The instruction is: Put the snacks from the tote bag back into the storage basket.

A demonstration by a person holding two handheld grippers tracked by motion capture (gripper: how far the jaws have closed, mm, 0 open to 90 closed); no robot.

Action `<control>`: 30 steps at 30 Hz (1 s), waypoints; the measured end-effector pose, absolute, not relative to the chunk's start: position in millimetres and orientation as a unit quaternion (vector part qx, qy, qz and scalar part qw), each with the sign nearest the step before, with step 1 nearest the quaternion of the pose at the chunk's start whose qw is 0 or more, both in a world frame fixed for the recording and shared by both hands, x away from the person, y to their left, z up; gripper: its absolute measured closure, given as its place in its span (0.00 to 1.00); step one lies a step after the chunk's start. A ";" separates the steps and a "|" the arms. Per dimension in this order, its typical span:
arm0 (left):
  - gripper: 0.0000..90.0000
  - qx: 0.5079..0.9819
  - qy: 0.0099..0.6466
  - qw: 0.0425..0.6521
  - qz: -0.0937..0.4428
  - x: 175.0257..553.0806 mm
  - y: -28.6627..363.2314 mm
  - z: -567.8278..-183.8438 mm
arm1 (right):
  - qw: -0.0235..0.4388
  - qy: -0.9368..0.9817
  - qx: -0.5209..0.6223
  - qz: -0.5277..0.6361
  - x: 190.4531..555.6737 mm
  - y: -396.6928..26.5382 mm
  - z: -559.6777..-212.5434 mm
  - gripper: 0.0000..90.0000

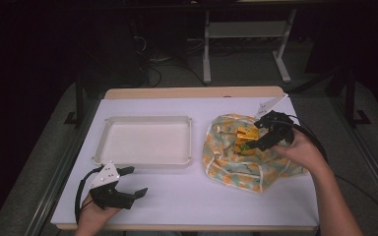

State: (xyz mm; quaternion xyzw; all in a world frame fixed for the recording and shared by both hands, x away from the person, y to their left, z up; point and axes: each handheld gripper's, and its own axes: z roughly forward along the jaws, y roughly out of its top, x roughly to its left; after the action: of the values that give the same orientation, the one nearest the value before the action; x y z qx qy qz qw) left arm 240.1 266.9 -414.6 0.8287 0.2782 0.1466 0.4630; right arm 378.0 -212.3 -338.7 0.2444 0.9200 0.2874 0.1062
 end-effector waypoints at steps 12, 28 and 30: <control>0.16 0.829 0.275 0.465 0.147 240.3 266.1 -414.6 | 0.094 0.923 0.251 0.276 390.4 -214.5 -347.4 0.21; 0.16 0.830 0.275 0.464 0.146 239.8 267.1 -413.8 | 0.085 0.940 0.230 0.237 403.7 -197.6 -344.9 0.24; 0.16 0.830 0.274 0.463 0.147 239.8 267.4 -413.6 | 0.086 0.943 0.224 0.232 404.9 -195.5 -345.5 0.26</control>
State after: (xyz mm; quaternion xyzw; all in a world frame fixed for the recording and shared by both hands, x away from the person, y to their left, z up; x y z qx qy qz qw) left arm 239.8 267.4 -413.6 0.8301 0.2740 0.1465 0.4630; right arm 404.9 -195.5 -345.5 0.2237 0.9427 0.2321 0.0861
